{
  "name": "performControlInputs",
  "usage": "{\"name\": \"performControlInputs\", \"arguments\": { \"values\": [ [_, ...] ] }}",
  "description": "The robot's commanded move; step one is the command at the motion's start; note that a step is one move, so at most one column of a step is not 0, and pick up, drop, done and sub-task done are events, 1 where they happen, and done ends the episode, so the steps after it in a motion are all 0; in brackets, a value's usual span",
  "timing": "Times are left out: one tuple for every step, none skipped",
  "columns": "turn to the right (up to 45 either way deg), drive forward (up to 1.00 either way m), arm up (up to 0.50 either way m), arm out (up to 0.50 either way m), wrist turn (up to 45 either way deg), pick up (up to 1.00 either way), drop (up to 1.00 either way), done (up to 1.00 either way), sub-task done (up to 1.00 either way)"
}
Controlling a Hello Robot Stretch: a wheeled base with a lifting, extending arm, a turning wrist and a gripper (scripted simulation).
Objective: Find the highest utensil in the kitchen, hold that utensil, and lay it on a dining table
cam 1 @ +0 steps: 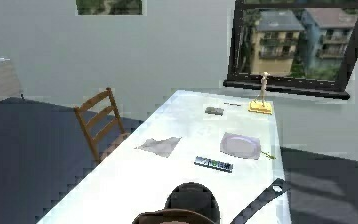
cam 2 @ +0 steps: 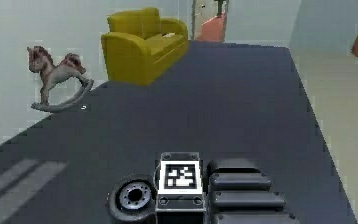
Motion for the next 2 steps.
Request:
{"name": "performControlInputs", "arguments": {
  "values": [
    [-18.0,0.00,0.00,0.00,0.0,0.00,0.00,0.00,0.00],
    [45.0,0.00,0.00,0.00,0.0,0.00,0.00,0.00,0.00]
  ]
}}
